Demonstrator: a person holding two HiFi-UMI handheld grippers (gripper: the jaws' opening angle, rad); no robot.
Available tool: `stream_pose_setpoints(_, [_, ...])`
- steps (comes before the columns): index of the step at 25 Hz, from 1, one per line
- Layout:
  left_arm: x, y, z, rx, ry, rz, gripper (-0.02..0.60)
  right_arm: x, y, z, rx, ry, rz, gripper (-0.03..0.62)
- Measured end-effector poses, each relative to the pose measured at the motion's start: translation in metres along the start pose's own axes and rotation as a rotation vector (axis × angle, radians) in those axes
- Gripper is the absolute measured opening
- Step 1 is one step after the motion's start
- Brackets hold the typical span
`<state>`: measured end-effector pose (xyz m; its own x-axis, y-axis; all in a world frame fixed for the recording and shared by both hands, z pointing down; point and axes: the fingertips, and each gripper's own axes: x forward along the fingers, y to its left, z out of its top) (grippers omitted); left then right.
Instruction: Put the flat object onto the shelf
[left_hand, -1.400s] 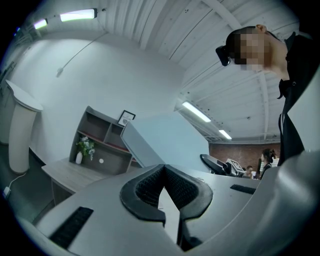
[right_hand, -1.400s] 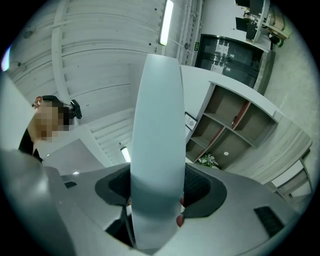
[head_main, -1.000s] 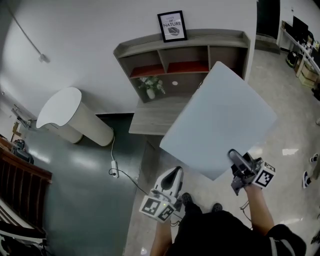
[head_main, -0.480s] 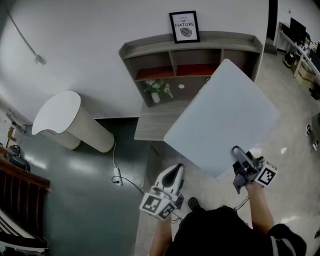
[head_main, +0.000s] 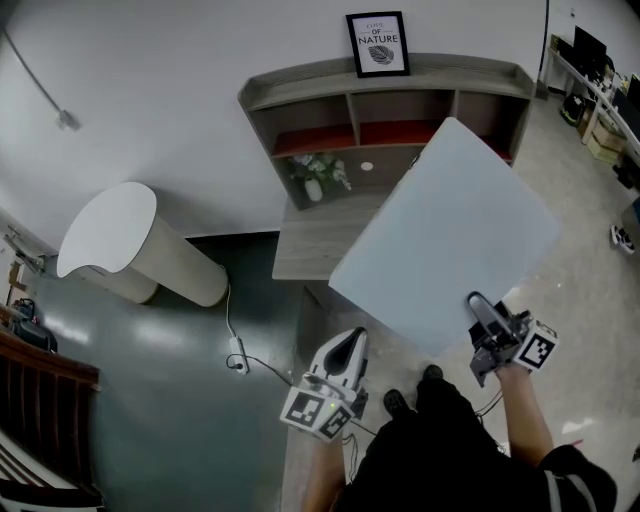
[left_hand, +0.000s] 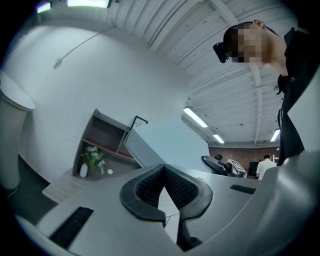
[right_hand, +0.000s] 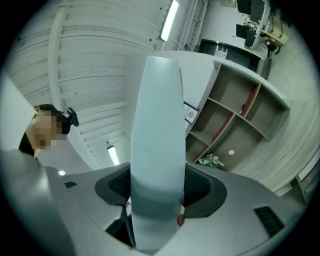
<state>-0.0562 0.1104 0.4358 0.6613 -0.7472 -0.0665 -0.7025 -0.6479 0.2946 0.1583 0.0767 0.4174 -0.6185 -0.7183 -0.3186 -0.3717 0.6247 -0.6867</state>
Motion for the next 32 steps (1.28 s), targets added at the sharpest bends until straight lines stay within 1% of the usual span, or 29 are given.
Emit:
stream_pose_setpoints(4, [-0.004,0.004,-0.005,-0.015,0.013,0.001,0.014,0.006,0.0,-0.008,-0.007,0.028,0.001,0.282])
stream_pose_setpoints(10, [0.002,0.022,-0.007,-0.026,0.019,0.029,0.014,0.025,-0.017,-0.012,-0.001,0.046,0.01,0.282])
stream_pose_setpoints(14, [0.005,0.04,-0.005,-0.02,0.022,0.055,0.014,0.046,-0.029,-0.012,0.016,0.046,0.021,0.282])
stream_pose_setpoints(17, [0.012,0.055,-0.002,-0.02,0.021,0.075,0.014,0.062,-0.039,-0.009,0.007,0.051,0.027,0.282])
stream_pose_setpoints(24, [0.048,0.09,0.014,0.01,0.03,0.097,0.014,0.112,-0.067,0.01,-0.01,0.057,0.054,0.282])
stream_pose_setpoints(32, [0.1,0.129,0.052,0.054,-0.006,0.131,0.014,0.184,-0.093,0.048,-0.033,0.057,0.135,0.282])
